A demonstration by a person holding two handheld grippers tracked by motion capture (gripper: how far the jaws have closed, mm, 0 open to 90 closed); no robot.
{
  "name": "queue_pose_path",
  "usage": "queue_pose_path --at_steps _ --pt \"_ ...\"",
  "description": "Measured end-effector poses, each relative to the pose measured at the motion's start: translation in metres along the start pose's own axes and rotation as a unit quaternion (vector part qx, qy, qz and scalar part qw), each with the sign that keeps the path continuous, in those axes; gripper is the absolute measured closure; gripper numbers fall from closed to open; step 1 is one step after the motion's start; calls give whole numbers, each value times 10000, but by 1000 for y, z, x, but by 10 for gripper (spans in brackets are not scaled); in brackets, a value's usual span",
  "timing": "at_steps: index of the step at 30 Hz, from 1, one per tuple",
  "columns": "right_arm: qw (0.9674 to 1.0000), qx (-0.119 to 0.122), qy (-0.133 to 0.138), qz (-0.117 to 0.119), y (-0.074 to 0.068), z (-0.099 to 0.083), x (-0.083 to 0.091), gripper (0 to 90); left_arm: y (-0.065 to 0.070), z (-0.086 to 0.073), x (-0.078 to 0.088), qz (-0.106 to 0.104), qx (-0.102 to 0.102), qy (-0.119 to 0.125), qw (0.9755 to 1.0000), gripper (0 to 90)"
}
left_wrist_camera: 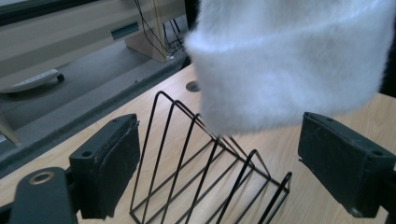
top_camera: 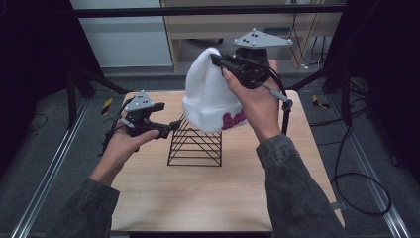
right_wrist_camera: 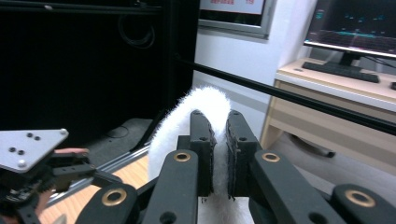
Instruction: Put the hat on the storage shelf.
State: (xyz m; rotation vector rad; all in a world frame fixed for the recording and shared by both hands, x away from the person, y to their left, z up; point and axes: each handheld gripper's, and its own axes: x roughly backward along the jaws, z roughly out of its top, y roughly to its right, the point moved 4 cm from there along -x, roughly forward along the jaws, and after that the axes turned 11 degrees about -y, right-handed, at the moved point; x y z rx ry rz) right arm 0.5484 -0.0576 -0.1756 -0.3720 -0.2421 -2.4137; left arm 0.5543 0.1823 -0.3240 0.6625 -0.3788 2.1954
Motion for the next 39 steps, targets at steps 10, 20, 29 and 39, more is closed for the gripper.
queue_pose_path --at_steps 10,20,29,39 --pt "9995 126 36 296 -25 12 -13 838 -4 2 -5 -169 106 118 9997 170" --pt "9987 252 74 446 -36 14 -16 838 -4 -1 -9 -278 3 -158 9995 653" --pt "9997 207 -87 14 -15 -2 -11 834 0 -1 15 205 -128 -104 9997 765" --pt "9988 -155 -428 -186 16 -31 -22 833 -2 -6 24 308 -195 -196 9991 778"
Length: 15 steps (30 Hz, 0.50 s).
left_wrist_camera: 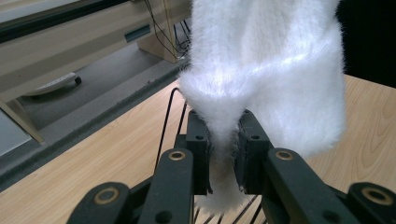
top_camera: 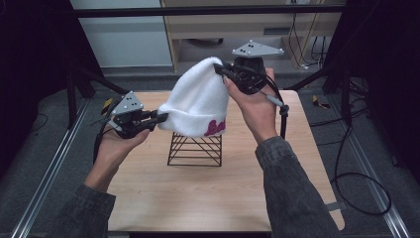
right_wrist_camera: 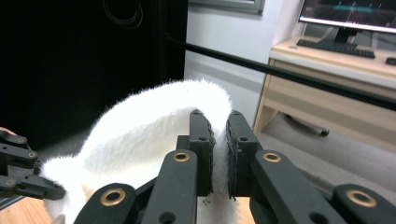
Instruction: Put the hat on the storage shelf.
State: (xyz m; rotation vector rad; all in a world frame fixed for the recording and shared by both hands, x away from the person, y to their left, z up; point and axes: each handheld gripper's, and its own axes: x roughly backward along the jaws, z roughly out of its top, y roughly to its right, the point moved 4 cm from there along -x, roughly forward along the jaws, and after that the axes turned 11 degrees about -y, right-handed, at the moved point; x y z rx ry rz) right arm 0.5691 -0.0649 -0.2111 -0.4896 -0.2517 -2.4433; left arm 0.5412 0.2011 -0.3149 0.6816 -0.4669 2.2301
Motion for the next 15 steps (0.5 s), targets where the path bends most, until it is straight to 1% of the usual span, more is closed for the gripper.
queue_pose_path --at_steps 1,2,3,4,5,6,9,13,15 --pt "10000 -19 -67 5 2 -3 -6 833 -1 0 -2 8 24 -19 10000 779" --pt "10000 -19 -67 5 2 -3 -6 833 -3 -1 -5 31 31 -54 10000 779" --pt "9999 -37 -110 2 4 -4 -9 833 -6 -1 -9 48 82 -72 9999 780" --pt "9999 -44 -145 -4 5 -5 -14 833 -8 -1 -12 69 73 -119 9999 781" --pt "9998 -67 -182 1 7 -6 -20 834 -12 -1 -17 98 149 -111 9998 784" --pt "9998 -67 -182 1 7 -6 -20 834 -12 -1 -17 98 149 -111 9998 786" --pt "9997 -105 -228 14 9 -8 -29 834 -21 -4 -27 180 254 -185 9993 790" --pt "9995 -92 -286 36 7 -11 -34 834 -23 -5 -32 235 251 -227 9991 794" --pt "9995 -47 -317 57 4 -14 -36 834 -26 -8 -36 264 254 -283 9989 799"
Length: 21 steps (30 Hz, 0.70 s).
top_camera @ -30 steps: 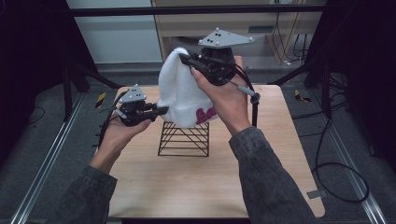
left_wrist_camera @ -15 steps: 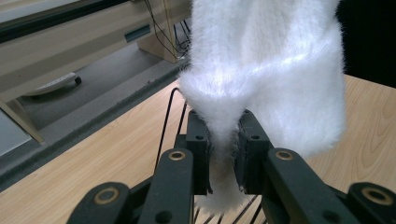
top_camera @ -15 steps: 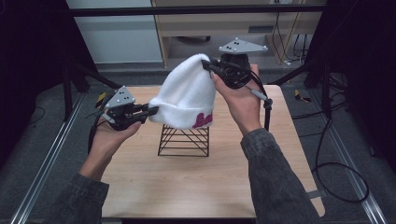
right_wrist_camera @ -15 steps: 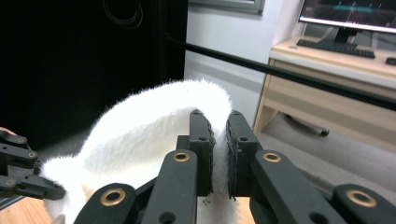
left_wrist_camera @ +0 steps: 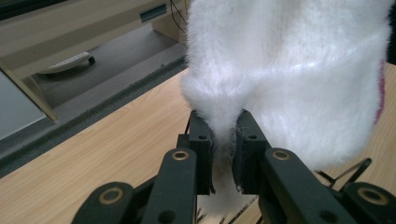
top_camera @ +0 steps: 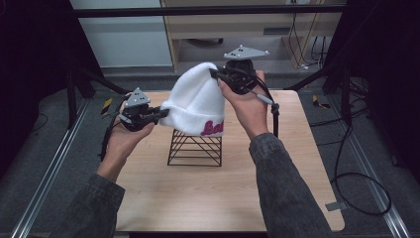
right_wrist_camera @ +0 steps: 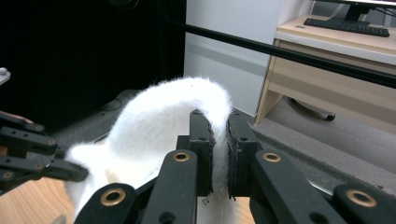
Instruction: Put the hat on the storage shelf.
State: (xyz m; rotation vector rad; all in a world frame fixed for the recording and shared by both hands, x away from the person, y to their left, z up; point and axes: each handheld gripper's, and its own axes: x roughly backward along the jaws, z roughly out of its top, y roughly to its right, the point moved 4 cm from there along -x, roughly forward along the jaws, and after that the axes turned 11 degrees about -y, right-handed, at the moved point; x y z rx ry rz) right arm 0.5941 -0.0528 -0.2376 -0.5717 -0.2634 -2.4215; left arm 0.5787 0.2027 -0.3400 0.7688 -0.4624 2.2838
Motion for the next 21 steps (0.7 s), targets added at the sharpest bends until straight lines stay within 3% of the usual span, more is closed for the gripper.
queue_pose_path --at_steps 7,11,21 --pt "9999 102 -80 110 -8 -9 -1 833 -4 -10 -9 41 105 -41 9999 805" --pt "9997 167 -110 154 -12 -13 -1 833 -4 -14 -11 96 -3 -120 9999 806" --pt "9982 458 -278 251 -23 -22 -1 830 -5 -32 -17 -32 181 -126 9998 808"
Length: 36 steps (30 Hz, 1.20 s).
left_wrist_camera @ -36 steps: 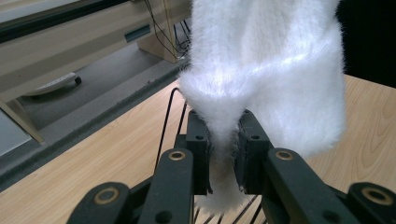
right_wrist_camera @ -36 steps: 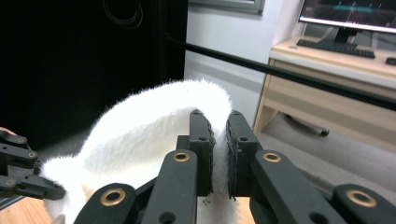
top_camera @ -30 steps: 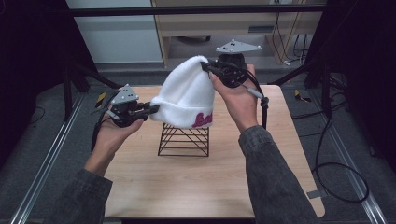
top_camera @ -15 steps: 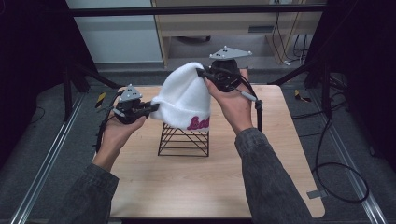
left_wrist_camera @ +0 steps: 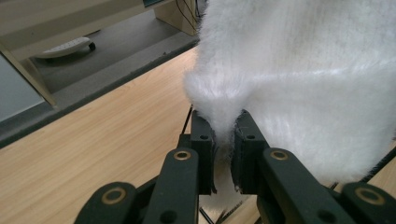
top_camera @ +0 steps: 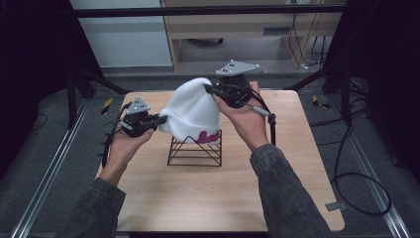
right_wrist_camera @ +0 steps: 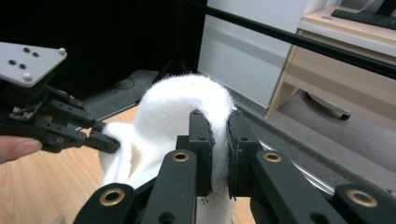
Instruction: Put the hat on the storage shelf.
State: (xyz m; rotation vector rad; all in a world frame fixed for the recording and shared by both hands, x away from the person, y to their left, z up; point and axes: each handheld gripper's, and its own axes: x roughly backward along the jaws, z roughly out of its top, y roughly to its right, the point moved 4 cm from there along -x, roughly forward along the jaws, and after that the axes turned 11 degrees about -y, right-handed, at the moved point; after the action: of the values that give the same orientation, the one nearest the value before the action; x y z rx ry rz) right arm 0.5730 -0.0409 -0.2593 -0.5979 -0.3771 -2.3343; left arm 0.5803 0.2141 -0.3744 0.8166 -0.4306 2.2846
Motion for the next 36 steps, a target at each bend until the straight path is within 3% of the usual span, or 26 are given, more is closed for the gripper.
queue_pose_path --at_steps 8,26,36 --pt "9998 62 -100 130 -7 -7 -4 830 1 -13 3 -11 -16 -28 10000 809" --pt "9985 304 -275 352 -23 -18 3 832 15 -33 -2 -329 -130 -47 9994 809" --pt "9980 245 -400 415 -23 -31 2 831 17 -40 -9 -370 -129 -100 9992 809"
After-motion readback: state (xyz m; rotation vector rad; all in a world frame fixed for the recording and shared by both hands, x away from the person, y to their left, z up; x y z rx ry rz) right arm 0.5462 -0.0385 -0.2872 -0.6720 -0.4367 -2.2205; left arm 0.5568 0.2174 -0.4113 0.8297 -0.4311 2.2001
